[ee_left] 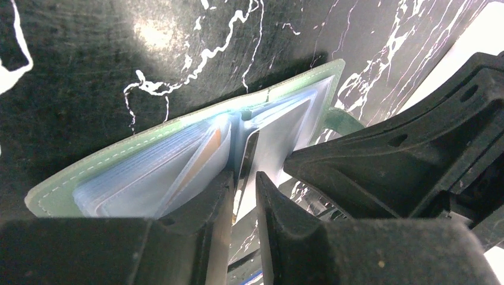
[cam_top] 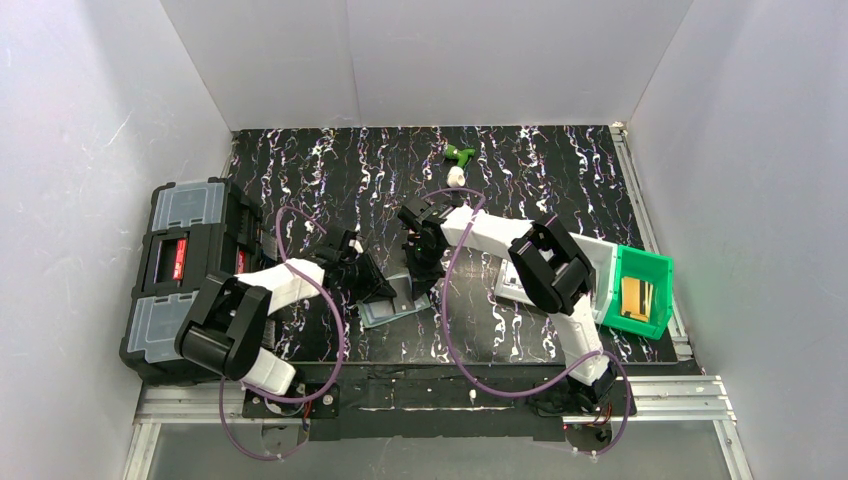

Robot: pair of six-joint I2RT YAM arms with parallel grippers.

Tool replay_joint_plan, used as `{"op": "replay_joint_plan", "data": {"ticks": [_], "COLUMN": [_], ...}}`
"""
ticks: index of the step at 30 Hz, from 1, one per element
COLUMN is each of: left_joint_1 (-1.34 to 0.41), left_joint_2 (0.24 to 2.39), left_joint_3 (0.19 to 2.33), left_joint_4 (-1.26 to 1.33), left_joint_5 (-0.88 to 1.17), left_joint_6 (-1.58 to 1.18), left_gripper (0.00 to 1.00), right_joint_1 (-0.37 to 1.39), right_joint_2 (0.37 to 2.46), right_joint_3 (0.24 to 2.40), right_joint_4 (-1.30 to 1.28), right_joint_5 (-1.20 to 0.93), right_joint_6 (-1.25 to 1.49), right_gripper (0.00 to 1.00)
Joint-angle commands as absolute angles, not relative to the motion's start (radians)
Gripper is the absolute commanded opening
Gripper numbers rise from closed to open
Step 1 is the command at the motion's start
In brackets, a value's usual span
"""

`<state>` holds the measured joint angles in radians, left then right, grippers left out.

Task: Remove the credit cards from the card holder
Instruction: Remove the credit card from the card holder.

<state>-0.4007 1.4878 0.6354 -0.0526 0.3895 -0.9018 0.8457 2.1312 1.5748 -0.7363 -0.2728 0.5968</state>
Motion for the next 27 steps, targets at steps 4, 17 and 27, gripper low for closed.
{"op": "replay_joint_plan", "data": {"ticks": [4,17,27], "left_joint_1": [-0.37,-0.347,-0.332], "left_joint_2": [1.43,1.422,1.424], "left_joint_3": [0.58,0.52,0.499], "left_joint_4": [-0.058,0.049,0.098], "left_joint_5": [0.417,0.472,0.507], "left_joint_6": [-0.909,-0.945,-0.963], "left_gripper": [0.19,0.12,0.08], "right_joint_1": [0.854,0.854,0.853], "right_joint_2": [2.189,2.204,2.216], "right_joint_3": [1.58,1.591,1.603], "right_joint_4": [-0.736,-0.747,-0.759], "right_joint_5": [-0.252,-0.255,-0.255], "right_joint_6": [0.596,0.596,0.594], "right_gripper": [0.02,0.01,0.01]}}
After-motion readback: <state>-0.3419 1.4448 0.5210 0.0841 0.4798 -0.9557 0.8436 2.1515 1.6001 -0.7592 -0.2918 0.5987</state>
